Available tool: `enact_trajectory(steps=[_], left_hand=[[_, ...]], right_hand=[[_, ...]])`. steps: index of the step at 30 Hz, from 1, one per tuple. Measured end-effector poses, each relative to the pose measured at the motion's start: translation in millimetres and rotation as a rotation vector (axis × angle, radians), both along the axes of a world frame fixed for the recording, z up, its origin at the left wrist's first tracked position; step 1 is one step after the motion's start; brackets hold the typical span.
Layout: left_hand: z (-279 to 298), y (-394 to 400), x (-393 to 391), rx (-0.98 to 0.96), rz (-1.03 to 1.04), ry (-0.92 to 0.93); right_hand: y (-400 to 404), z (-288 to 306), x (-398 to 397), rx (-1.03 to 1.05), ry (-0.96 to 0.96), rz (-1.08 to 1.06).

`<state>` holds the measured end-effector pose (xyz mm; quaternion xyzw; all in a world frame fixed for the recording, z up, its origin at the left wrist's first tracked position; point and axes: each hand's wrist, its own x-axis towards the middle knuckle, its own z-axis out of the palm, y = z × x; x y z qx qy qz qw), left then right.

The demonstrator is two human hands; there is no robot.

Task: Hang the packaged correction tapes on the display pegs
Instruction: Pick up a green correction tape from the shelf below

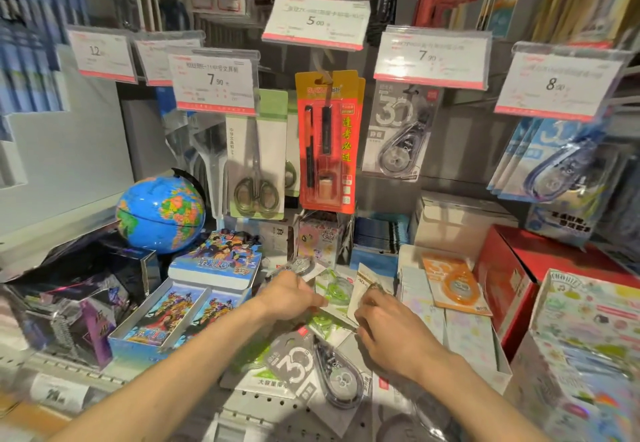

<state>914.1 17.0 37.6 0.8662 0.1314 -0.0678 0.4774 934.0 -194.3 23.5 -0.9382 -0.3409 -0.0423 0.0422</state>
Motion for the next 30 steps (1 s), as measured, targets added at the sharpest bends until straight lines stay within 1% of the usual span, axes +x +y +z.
enact_trajectory(steps=[3, 5, 8, 12, 14, 18, 21, 23, 27, 29, 30], left_hand=[[18, 7, -4, -0.244, 0.079, -0.022], [25, 14, -6, -0.346, 0.133, -0.053], [30, 24, -12, -0.365, 0.159, -0.085], [35, 42, -25, -0.347, 0.158, -0.104], [36, 51, -33, -0.341, 0.164, -0.124], [37, 64, -47, -0.384, 0.163, -0.174], [37, 74, -53, -0.438, 0.160, -0.211], [35, 76, -55, -0.487, 0.137, -0.229], [26, 72, -56, -0.588, 0.099, -0.245], [25, 68, -54, -0.596, 0.064, -0.222], [24, 64, -54, -0.587, 0.037, -0.208]], right_hand=[[0, 3, -1, 0.006, 0.006, -0.002], [0, 4, -2, 0.013, 0.018, -0.003], [0, 6, -2, 0.015, 0.041, -0.004], [6, 11, 0, 0.052, 0.103, -0.060], [13, 17, -2, 0.113, 0.161, -0.114], [35, 32, -9, 0.319, 0.272, -0.207], [55, 41, -16, 0.497, 0.440, -0.328], [65, 41, -16, 0.676, 0.560, -0.387], [75, 39, -14, 1.120, 0.764, -0.448], [69, 44, -17, 1.260, 0.806, -0.445], [64, 46, -20, 1.285, 0.801, -0.434]])
